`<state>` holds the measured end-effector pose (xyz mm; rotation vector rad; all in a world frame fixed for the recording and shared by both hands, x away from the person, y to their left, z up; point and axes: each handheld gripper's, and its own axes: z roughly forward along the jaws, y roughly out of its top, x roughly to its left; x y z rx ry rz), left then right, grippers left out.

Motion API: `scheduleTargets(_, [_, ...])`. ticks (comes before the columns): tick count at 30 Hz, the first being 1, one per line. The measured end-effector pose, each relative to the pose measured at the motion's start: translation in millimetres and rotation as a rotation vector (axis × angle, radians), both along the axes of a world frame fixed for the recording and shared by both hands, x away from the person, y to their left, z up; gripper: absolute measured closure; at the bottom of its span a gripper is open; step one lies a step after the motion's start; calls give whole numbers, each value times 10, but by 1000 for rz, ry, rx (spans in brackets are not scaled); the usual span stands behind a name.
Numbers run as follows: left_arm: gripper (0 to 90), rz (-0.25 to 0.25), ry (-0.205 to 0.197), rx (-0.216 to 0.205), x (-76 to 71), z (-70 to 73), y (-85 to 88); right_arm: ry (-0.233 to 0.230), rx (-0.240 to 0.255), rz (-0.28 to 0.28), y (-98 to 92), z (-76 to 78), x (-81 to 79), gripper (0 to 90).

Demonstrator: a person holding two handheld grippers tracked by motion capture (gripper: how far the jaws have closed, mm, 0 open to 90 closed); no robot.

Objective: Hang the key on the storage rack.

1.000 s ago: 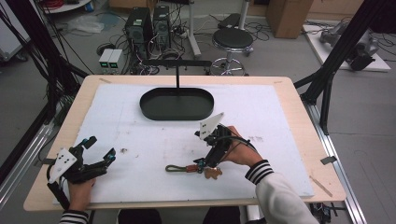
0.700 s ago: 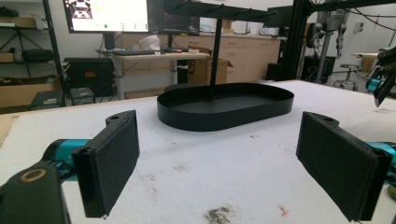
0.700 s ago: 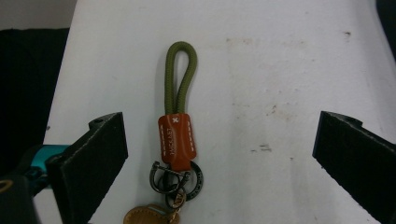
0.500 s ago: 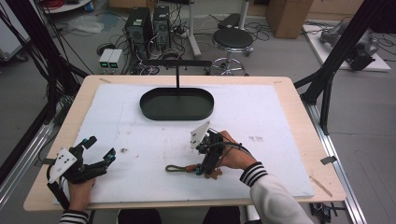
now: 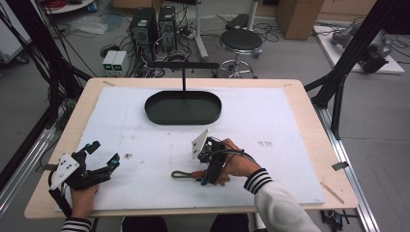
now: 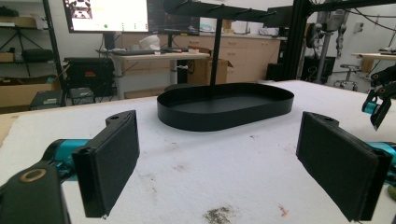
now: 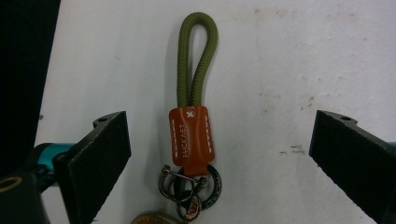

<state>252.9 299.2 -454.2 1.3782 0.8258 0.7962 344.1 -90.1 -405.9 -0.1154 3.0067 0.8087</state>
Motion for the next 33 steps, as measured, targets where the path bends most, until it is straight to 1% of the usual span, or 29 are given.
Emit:
scheduleTargets(1, [138,0,0,0,0,0,1,9,-12,-7,12,-8,-9,63])
scheduleTargets(2, [138,0,0,-1,1,0,1,15,-26,-1,27,-14,-10,111])
scheduleTargets(3, [138,0,0,-3,1,0,0,15,-26,-1,27,-14,-10,111])
scheduleTargets(4, [138,2,0,-5,2,0,-2,7,-38,-2,37,-15,-8,145])
scheduleTargets(5, [138,2,0,-5,4,0,0,0,-43,1,45,-17,0,153])
scheduleTargets(7, [138,2,1,-5,5,0,1,8,-48,-7,59,-23,4,167])
scheduleTargets(8, [138,1,1,-6,5,0,1,10,-52,-3,64,-27,6,195])
scheduleTargets(10, [138,2,1,-5,5,0,1,20,-62,6,79,-35,0,211])
scheduleTargets(11, [138,2,1,-6,6,0,2,16,-67,6,83,-37,0,225])
scheduleTargets(12, [138,2,2,-5,6,0,4,22,-74,10,88,-40,-1,253])
scheduleTargets(13, [138,2,4,-5,7,1,5,28,-83,16,92,-42,-5,260])
scheduleTargets(15, [138,1,7,-5,7,2,6,26,-89,17,99,-43,-9,276])
scheduleTargets(16, [138,1,7,-6,6,2,6,29,-95,23,102,-43,-11,304])
scheduleTargets(19, [138,1,6,-5,7,2,6,26,-100,40,105,-36,-19,374])
scheduleTargets(22, [138,1,8,-6,6,2,6,34,-109,45,100,-32,-23,425])
scheduleTargets(27, [138,0,7,-6,8,2,5,54,-112,53,90,-28,-24,478])
scheduleTargets(33, [138,0,7,-5,8,2,5,69,-127,59,95,-41,-32,526])
